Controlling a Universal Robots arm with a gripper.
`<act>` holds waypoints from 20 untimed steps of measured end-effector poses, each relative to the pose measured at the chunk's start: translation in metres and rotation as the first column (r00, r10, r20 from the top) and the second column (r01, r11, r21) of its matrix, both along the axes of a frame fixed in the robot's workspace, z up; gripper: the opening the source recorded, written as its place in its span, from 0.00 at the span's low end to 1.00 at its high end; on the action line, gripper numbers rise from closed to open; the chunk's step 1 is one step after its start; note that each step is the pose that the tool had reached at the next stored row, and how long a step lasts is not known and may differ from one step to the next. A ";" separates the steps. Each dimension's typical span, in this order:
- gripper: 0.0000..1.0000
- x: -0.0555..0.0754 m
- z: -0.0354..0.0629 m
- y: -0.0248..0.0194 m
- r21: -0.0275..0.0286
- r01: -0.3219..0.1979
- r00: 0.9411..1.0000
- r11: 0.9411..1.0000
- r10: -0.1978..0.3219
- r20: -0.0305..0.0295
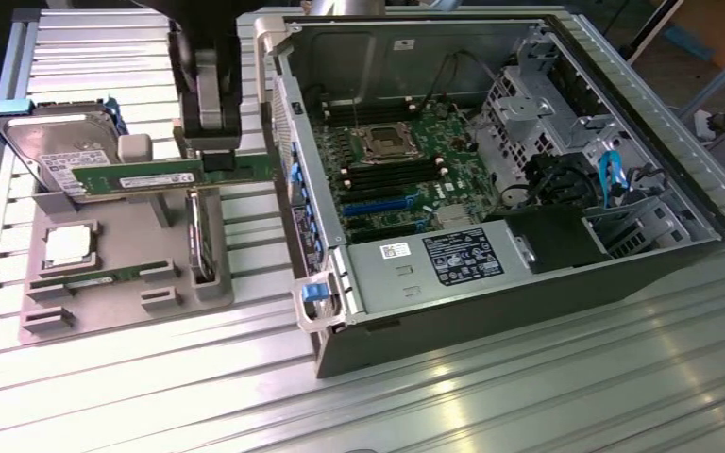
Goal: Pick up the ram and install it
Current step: 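Pick up the ram and move it above insertion slot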
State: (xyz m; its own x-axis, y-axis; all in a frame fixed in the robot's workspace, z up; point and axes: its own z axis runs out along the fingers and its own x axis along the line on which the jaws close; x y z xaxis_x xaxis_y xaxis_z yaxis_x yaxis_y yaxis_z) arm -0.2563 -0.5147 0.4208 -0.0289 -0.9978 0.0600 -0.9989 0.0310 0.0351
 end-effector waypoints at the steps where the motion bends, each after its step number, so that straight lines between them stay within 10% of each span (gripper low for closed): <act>1: 0.12 0.002 0.0000 0.0000 0.000 0.000 1.000 1.000 0.000 -0.001; 20: 0.12 0.050 0.0000 0.0000 0.000 0.000 1.000 1.000 0.000 -0.021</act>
